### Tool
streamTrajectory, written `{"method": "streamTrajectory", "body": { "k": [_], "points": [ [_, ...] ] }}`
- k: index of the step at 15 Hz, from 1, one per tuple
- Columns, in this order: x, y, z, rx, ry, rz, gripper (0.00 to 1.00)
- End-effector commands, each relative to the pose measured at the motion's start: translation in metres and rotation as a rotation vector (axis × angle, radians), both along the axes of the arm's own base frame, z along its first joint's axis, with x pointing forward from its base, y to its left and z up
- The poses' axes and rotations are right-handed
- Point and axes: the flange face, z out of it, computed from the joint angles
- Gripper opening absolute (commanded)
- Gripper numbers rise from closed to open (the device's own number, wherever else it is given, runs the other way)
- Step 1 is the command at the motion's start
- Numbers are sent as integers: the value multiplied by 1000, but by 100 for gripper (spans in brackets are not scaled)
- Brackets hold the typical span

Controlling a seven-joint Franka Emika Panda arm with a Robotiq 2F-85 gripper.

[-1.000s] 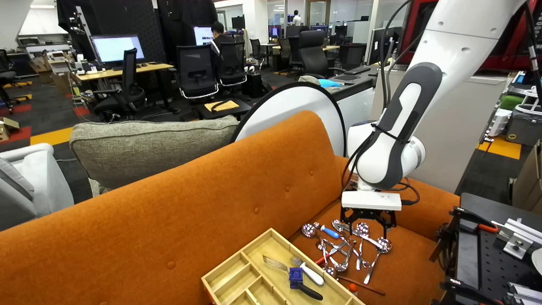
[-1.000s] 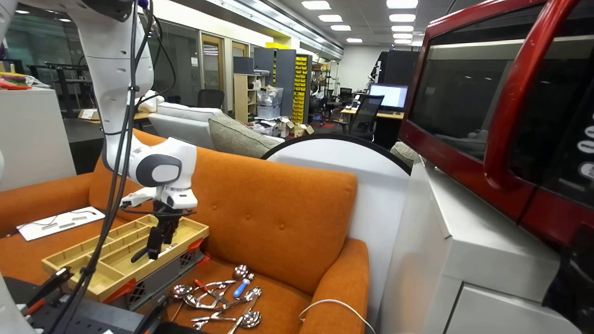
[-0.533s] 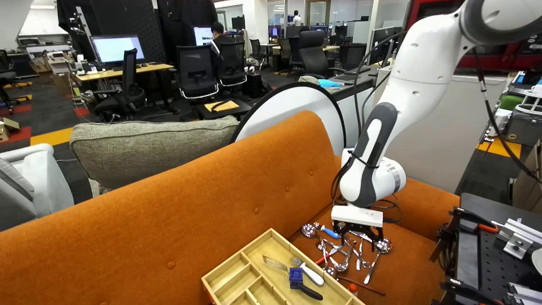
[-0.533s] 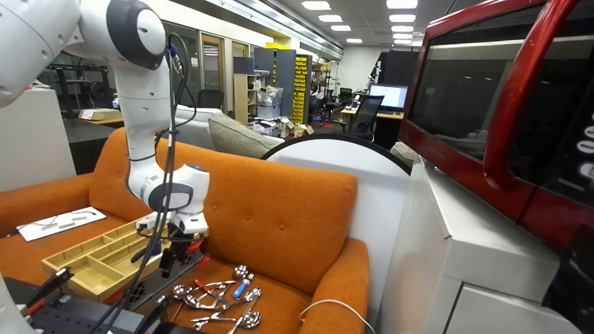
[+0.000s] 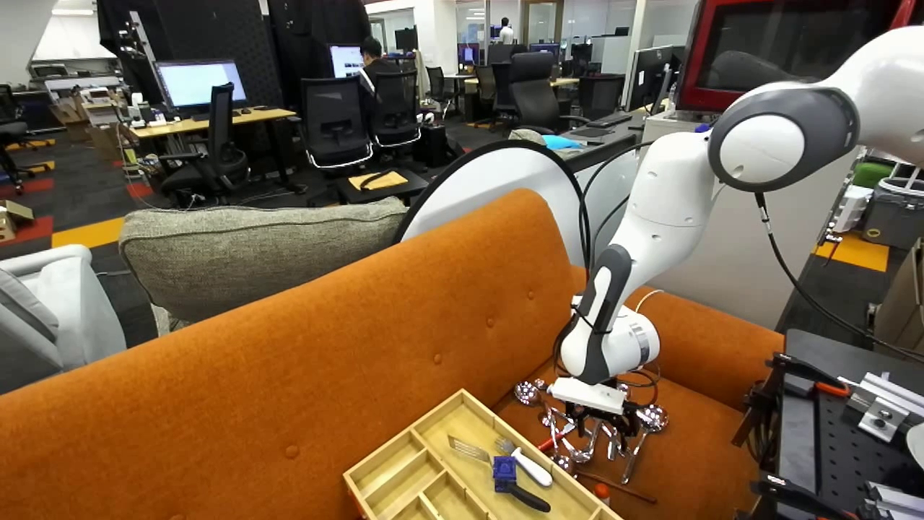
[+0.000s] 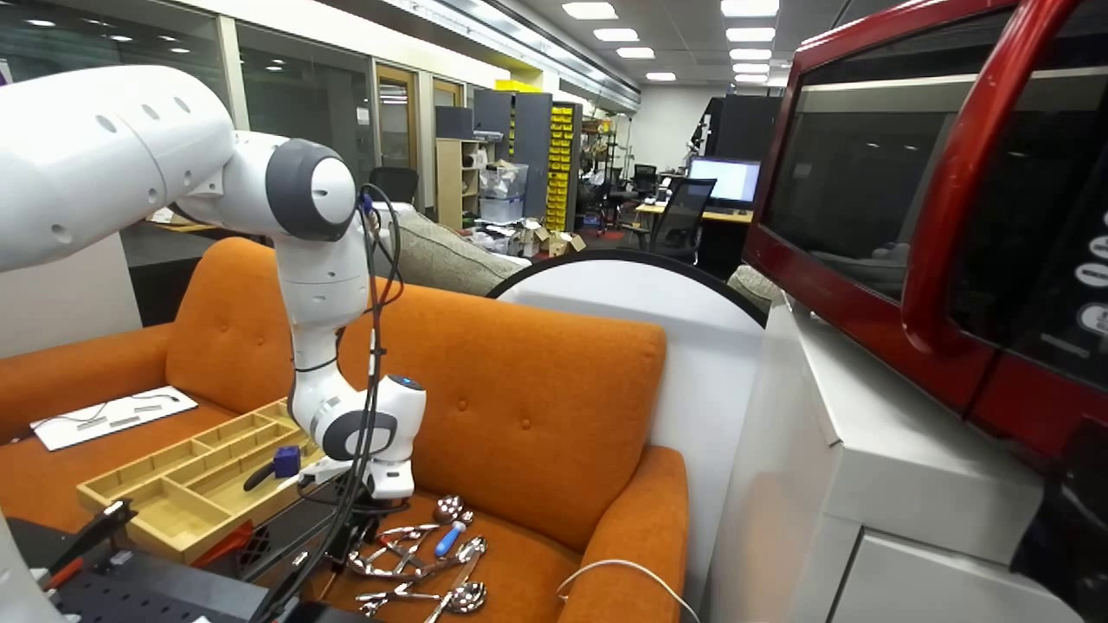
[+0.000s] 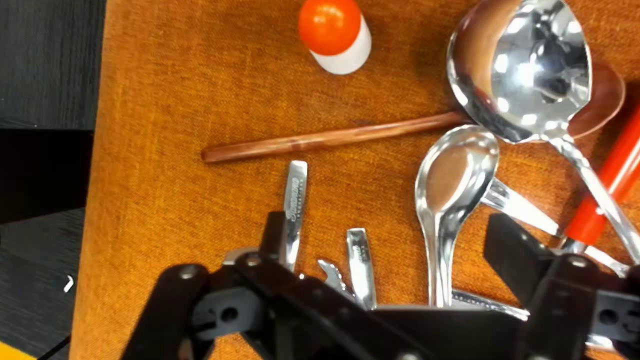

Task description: Pick up one silver spoon and move it forwards

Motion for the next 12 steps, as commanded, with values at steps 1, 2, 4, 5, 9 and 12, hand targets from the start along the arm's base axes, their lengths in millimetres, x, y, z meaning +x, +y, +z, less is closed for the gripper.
{"method": "streamTrajectory", "body": {
  "k": [1,2,4,5,9,12],
  "points": [
    [3,-2,-2,3,2,-6,100],
    [5,-2,-2,6,3,-9,100],
    [5,-1,-2,8,6,-10,100],
    [5,-1,-2,9,7,-11,100],
    [14,-5,-18,7,1,-67,100],
    [18,-7,-35,-34,16,-105,100]
  ]
}}
